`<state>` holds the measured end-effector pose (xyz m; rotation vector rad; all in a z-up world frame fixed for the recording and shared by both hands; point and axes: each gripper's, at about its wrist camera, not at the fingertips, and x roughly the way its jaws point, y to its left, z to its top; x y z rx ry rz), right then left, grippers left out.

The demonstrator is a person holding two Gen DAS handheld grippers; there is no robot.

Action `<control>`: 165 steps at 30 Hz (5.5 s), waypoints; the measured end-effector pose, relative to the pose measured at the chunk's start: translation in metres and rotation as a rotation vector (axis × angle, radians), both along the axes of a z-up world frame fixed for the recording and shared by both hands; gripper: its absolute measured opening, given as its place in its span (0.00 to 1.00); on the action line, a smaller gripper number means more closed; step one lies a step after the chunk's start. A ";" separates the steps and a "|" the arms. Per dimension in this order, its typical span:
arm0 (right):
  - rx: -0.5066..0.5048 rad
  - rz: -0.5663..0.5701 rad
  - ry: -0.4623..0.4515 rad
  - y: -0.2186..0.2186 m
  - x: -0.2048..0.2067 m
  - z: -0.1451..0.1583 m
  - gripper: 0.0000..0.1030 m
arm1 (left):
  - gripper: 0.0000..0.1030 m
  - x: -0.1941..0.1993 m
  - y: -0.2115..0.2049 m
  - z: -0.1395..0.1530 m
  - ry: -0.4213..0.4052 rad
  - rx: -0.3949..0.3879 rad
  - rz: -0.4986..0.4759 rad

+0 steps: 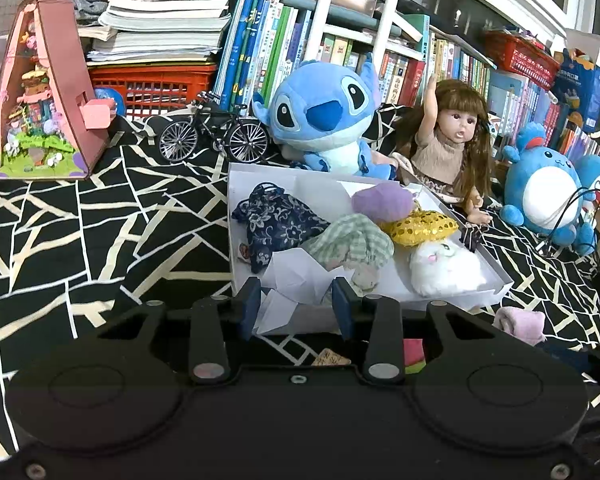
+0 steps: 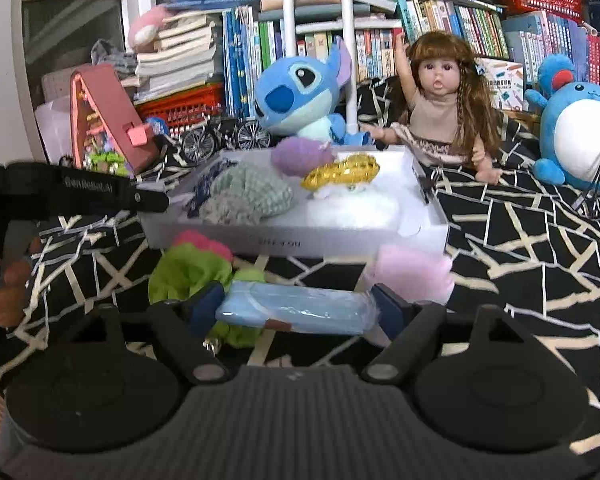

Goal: Organize soft objects
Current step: 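Lift the blue packet over the box with right tool while left tool carries the tissue in, then lower and release the blue packet in the box with right tool while left tool releases the tissue, then grasp the pink knit cap with right tool while left tool grasps the green scrunchie, then lift and carry the pink cap toward the box with right tool while left tool carries the scrunchie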

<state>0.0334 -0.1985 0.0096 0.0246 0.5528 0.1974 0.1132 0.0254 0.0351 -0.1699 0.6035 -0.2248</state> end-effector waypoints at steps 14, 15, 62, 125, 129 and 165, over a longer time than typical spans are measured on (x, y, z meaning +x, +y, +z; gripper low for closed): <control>-0.008 -0.036 0.028 -0.021 0.078 0.021 0.78 | 0.36 0.048 -0.007 -0.004 0.118 -0.009 -0.013; -0.007 -0.039 0.034 -0.022 0.084 0.019 0.78 | 0.36 0.053 -0.007 -0.005 0.129 -0.011 -0.013; 0.043 -0.043 0.087 -0.021 0.174 0.000 0.88 | 0.60 0.115 -0.021 -0.018 0.138 0.039 0.032; 0.023 -0.079 -0.028 -0.063 0.032 -0.011 1.00 | 0.90 -0.069 -0.047 -0.025 -0.034 0.050 -0.175; 0.026 -0.079 -0.024 -0.062 0.031 -0.013 1.00 | 0.90 -0.075 -0.053 -0.026 -0.067 0.065 -0.183; 0.072 -0.092 0.036 -0.062 0.037 -0.027 0.94 | 0.74 -0.069 -0.076 -0.043 -0.075 0.117 -0.185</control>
